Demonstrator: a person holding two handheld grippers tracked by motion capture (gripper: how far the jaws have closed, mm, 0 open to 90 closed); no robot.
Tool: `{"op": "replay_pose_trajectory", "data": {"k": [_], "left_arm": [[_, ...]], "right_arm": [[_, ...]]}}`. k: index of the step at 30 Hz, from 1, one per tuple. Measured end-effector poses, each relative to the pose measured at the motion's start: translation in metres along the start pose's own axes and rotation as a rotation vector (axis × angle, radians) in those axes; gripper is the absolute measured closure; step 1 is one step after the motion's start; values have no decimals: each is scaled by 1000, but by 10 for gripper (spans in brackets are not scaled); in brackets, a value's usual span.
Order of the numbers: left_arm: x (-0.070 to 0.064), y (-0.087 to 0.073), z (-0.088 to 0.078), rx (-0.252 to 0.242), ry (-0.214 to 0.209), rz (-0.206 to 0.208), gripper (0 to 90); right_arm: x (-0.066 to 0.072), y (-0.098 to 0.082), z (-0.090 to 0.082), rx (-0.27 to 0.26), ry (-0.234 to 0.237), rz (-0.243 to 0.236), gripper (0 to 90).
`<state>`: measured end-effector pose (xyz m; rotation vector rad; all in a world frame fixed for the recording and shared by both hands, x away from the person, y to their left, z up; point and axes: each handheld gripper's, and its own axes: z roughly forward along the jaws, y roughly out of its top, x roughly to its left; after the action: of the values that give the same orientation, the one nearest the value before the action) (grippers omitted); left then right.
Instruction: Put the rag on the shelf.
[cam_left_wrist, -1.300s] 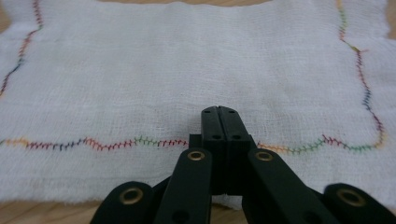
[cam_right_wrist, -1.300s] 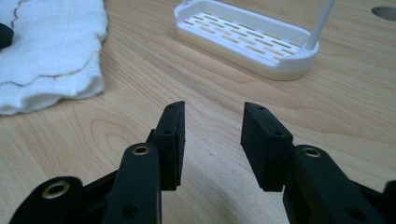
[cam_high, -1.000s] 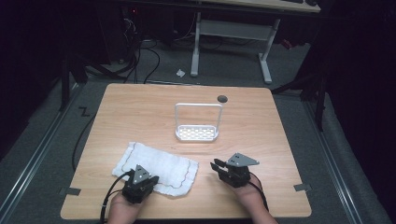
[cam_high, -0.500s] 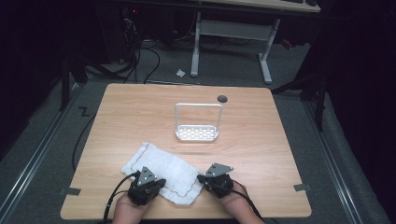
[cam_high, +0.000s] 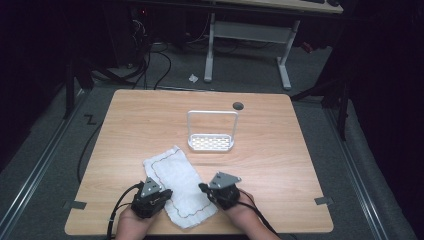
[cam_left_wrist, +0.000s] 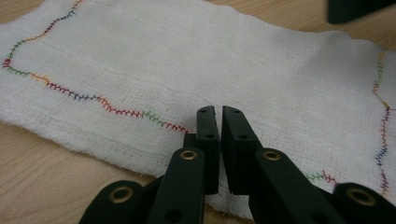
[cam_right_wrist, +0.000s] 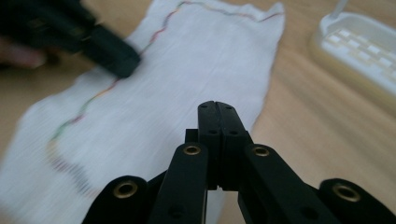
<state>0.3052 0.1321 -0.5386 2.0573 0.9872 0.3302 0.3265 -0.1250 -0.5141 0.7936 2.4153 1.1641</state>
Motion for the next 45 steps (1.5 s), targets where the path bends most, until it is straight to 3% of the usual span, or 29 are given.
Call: {"op": "replay_pose_trajectory", "data": {"k": [1,2,3,5,8,12,14,15,17,18,19,20,22,26,29,31,36,40,42,45], "left_arm": [[0,0,0,-3,-1,-3,855],[0,-1,0,-3,-3,-2,854],[1,-1,0,-2,-6,-2,854],[2,-1,0,-4,-17,-8,853],[3,-1,0,-5,-25,-10,853],[3,0,1,-1,-50,-23,843],[0,3,4,3,-73,-23,823],[-3,5,6,10,-75,-14,823],[-12,8,11,14,-105,8,822],[-20,9,14,0,-125,-21,823],[-26,13,19,24,-141,49,823],[-26,13,19,24,-141,49,823],[-35,18,28,28,-178,42,825],[-55,25,40,24,-212,85,827],[-61,24,41,27,-232,108,821],[-61,23,39,36,-246,99,807],[-62,16,31,36,-250,81,802],[-66,14,25,54,-252,91,768],[-64,18,23,36,-225,105,672],[-49,30,25,-6,-163,66,622]], "right_arm": [[-5,7,10,6,-5,4,900],[-13,20,30,30,-9,7,900],[-13,20,30,30,-9,7,900],[-17,29,59,87,-13,8,900],[-18,27,66,117,-15,3,900],[-13,12,49,109,-15,-5,900],[-8,-5,26,107,-16,-12,900],[-8,-5,26,107,-16,-12,900],[-6,-17,10,107,-15,-9,900],[-5,-23,3,108,-20,-8,900],[-4,-34,-11,102,-32,0,900],[-4,-34,-11,102,-32,0,900],[-6,-44,-23,100,-48,18,900],[-13,-64,-47,98,-62,71,900],[-16,-71,-55,87,-48,125,900],[-17,-71,-58,69,-50,132,900],[-26,-67,-64,13,-84,164,895],[-34,-70,-65,7,-95,179,877],[-41,-72,-67,-9,-94,208,845],[-44,-73,-69,-24,-91,220,832]]}}
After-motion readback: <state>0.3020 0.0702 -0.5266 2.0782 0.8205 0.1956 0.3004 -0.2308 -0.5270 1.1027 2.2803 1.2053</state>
